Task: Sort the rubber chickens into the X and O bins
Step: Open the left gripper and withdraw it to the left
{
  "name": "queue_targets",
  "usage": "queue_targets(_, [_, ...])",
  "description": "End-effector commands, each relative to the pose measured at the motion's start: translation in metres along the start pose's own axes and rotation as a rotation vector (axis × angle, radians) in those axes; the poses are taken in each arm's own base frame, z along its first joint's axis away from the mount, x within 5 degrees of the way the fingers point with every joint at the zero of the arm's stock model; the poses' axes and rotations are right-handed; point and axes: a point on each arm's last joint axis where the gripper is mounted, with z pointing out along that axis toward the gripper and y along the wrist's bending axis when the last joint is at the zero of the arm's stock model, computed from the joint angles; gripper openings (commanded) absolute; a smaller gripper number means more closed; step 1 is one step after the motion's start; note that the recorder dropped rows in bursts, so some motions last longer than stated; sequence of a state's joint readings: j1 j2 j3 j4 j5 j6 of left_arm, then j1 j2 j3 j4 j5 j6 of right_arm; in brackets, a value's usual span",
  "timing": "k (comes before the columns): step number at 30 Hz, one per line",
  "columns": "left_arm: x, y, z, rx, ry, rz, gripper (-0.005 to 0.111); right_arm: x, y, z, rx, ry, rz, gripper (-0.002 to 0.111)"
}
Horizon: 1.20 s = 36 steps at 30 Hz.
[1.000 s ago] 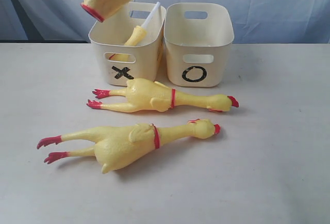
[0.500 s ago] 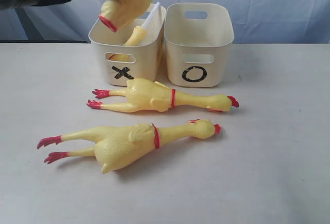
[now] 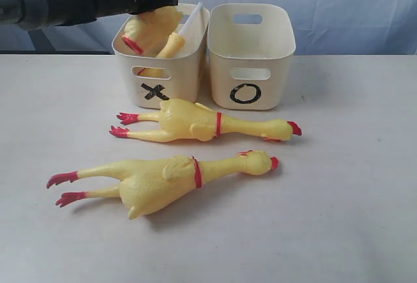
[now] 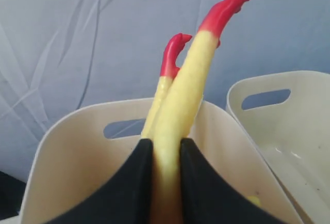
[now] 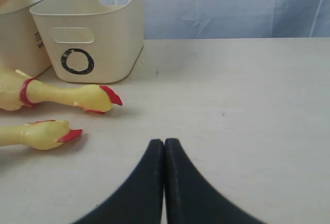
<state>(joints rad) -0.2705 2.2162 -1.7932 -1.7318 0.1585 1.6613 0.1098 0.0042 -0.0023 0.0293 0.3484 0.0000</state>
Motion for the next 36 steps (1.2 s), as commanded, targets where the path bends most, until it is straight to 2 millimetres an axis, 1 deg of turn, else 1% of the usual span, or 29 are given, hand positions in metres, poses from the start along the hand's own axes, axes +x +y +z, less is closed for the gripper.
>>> queue_targets(1, [0.009,0.000,0.007,0.036,0.010,-0.017,0.000,0.000,0.000,0.000,-0.003,-0.008,0.001,-0.001])
queue_targets(3, [0.015,0.000,0.011,0.041,0.023,-0.020,0.004,0.000,0.000,0.000,-0.003,-0.008,0.001,-0.001])
queue_targets(6, [0.020,0.001,0.013,0.043,0.033,-0.024,0.014,0.000,0.000,0.000,-0.003,-0.008,0.001,-0.001])
queue_targets(11, [0.021,0.002,0.013,0.039,0.034,-0.025,0.041,0.000,0.000,0.000,-0.003,-0.008,0.001,-0.001])
queue_targets(13, [0.020,0.004,0.013,0.035,0.034,-0.028,0.048,0.000,0.000,0.000,-0.003,-0.008,0.001,-0.001])
queue_targets(16, [0.020,0.004,0.013,0.035,0.034,-0.049,0.057,0.000,0.000,0.000,-0.003,-0.008,0.001,-0.001])
queue_targets(18, [0.020,0.004,0.013,0.034,0.034,-0.058,0.060,0.000,0.000,0.000,-0.003,-0.006,0.001,-0.001])
queue_targets(23, [0.016,0.003,0.011,0.042,0.025,-0.082,0.062,0.000,0.000,0.000,-0.003,-0.006,0.001,-0.001])
queue_targets(27, [0.001,0.000,0.003,0.049,-0.005,-0.081,0.062,0.000,0.000,0.000,-0.003,-0.006,0.001,-0.001])
queue_targets(31, [-0.014,-0.008,-0.008,0.112,-0.027,-0.066,0.061,0.000,0.000,0.000,-0.003,-0.006,0.001,-0.001])
queue_targets(34, [-0.024,-0.016,-0.019,0.170,0.012,-0.025,0.058,0.000,0.000,0.000,-0.003,-0.006,0.001,-0.001])
queue_targets(36, [-0.026,-0.021,-0.028,0.204,0.084,0.047,0.050,0.000,0.000,0.000,-0.003,-0.006,0.001,-0.001])
